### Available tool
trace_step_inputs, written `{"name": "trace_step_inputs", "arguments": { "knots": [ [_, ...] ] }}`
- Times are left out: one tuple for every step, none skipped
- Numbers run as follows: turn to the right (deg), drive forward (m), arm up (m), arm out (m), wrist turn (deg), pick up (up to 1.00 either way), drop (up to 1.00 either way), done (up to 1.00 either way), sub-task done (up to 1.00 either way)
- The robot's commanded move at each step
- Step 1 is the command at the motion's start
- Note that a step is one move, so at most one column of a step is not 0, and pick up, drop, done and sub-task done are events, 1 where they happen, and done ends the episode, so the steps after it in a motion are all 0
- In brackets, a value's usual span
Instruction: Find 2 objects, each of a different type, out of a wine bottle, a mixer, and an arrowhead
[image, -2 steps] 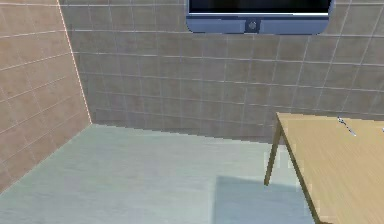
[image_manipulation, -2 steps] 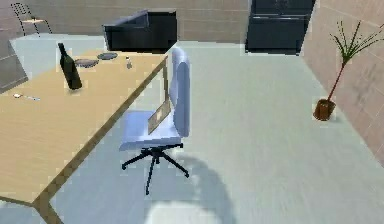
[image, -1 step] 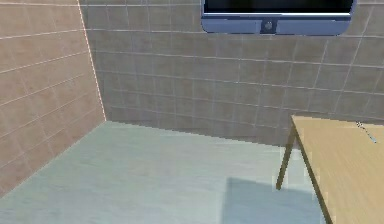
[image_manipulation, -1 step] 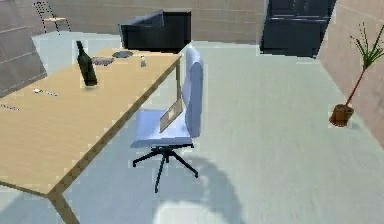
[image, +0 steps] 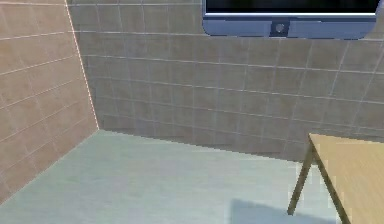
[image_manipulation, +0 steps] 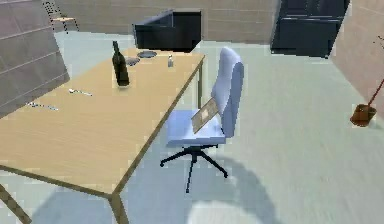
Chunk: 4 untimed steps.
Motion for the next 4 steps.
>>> {"name": "trace_step_inputs", "arguments": {
  "knots": [
    [24.0, 0.00, 0.00, 0.00, 0.0, 0.00, 0.00, 0.00, 0.00],
    [0.0, 1.00, 0.00, 0.00, 0.0, 0.00, 0.00, 0.00, 0.00],
    [0.0, 0.50, 0.00, 0.00, 0.0, 0.00, 0.00, 0.00, 0.00],
    [45.0, 0.00, 0.00, 0.00, 0.0, 0.00, 0.00, 0.00, 0.00]
  ]
}}
